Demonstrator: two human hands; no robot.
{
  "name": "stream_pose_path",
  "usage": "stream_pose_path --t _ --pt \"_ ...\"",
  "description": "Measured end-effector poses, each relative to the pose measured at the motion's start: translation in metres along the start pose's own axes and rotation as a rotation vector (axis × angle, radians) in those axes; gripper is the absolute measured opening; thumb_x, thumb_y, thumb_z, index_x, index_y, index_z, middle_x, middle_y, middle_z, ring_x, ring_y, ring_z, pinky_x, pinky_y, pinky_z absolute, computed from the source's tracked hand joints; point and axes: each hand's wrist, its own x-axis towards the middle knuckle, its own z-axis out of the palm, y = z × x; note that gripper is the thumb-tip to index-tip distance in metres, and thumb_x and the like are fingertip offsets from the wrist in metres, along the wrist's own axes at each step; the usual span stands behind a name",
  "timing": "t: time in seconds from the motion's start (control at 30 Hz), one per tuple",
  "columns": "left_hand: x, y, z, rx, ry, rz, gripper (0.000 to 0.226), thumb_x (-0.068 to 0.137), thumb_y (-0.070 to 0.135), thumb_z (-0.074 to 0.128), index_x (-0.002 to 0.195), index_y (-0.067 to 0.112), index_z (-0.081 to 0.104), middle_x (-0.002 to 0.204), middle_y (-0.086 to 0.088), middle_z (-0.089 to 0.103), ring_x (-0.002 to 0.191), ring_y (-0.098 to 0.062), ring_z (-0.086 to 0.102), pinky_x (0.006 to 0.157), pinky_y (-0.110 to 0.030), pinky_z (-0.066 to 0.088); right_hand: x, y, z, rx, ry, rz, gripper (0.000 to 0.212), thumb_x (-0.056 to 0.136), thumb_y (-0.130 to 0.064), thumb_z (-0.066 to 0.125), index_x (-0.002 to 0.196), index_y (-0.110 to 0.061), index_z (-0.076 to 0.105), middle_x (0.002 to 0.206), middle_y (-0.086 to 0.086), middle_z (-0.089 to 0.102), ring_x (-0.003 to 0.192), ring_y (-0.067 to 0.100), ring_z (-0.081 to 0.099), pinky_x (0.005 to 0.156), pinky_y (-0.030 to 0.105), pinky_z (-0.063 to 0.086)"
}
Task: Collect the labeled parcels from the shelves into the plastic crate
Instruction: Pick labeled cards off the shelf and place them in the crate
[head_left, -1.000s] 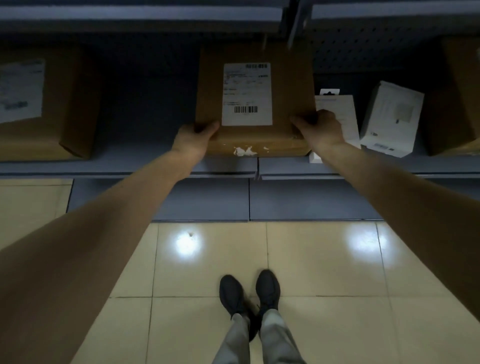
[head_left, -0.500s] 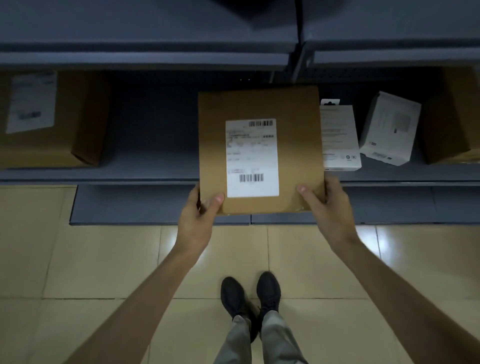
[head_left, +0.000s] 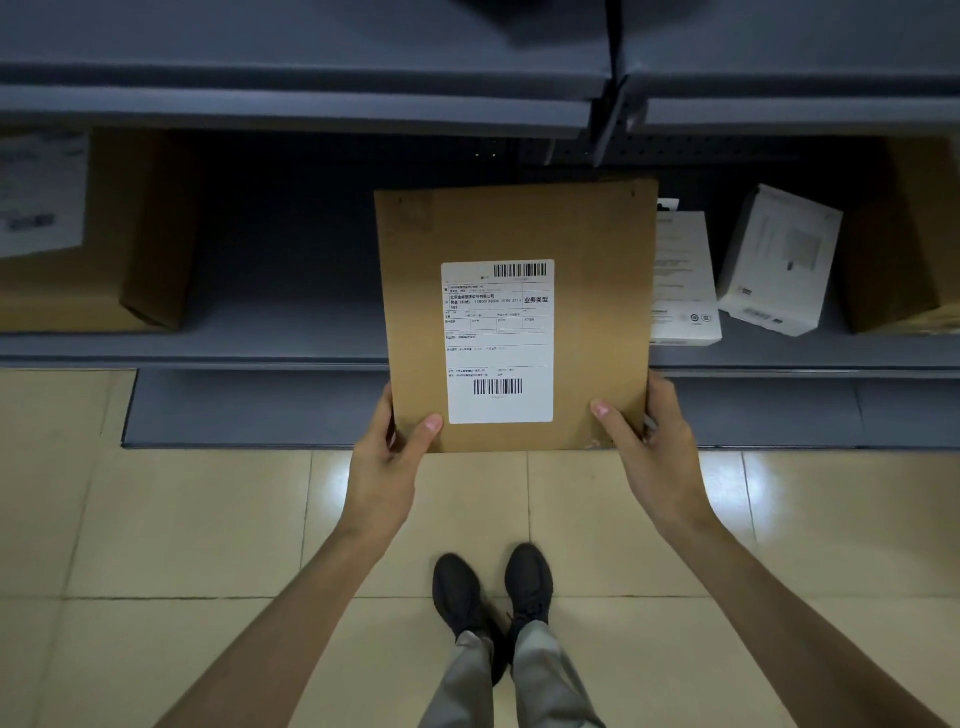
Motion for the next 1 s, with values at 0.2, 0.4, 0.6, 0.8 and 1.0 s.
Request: stream_pose_path --t 0.2,0.4,0.6,0.8,1.0 --pt "0.001 0.000 0.000 0.006 0.007 0.003 0.046 0.100 0.012 0.060 0.144 0.024 0.052 0.117 0.014 0.073 0.099 0.003 0.066 0.079 -0.012 0.050 0.001 0.001 0.000 0.006 0.003 0.006 0.047 0.092 -0.025 0.068 0.134 -0.018 0.048 0.114 -0.012 0.067 0.100 -0.009 0.061 0.075 0.004 0.047" --pt "0.000 0.000 0.000 -0.003 0.012 -0.004 0.046 0.100 0.012 0.060 0.144 0.023 0.052 0.116 0.013 0.073 0.099 0.004 0.067 0.079 -0.011 0.051 0.002 0.001 0.000 -0.015 0.000 0.002 0.046 0.092 -0.027 0.068 0.133 -0.018 0.048 0.115 -0.008 0.067 0.105 0.001 0.062 0.078 0.008 0.050" --pt "0.007 0.009 -0.002 0.012 -0.002 -0.024 0.044 0.099 0.021 0.062 0.142 0.024 0.054 0.117 0.014 0.072 0.102 0.006 0.066 0.080 -0.006 0.049 0.010 -0.011 -0.002 -0.034 -0.023 0.000 0.043 0.093 -0.032 0.066 0.129 -0.015 0.052 0.112 -0.008 0.067 0.103 0.001 0.062 0.079 0.014 0.051" --pt "0.037 0.033 -0.003 0.048 0.034 0.015 0.028 0.100 0.021 0.061 0.127 0.014 0.062 0.100 0.013 0.069 0.084 0.011 0.064 0.071 -0.002 0.045 0.032 -0.033 0.005 -0.033 -0.049 -0.029 0.036 0.095 -0.036 0.062 0.124 -0.016 0.056 0.108 -0.007 0.068 0.101 0.007 0.064 0.090 0.025 0.051" --pt "0.076 0.052 -0.017 0.107 0.083 0.050 0.025 0.102 0.025 0.059 0.127 0.022 0.059 0.105 0.014 0.066 0.094 0.004 0.062 0.071 -0.002 0.045 0.069 -0.065 0.030 -0.150 -0.067 -0.056 0.043 0.097 -0.039 0.059 0.129 -0.012 0.051 0.110 -0.004 0.059 0.099 0.014 0.055 0.079 0.017 0.042"
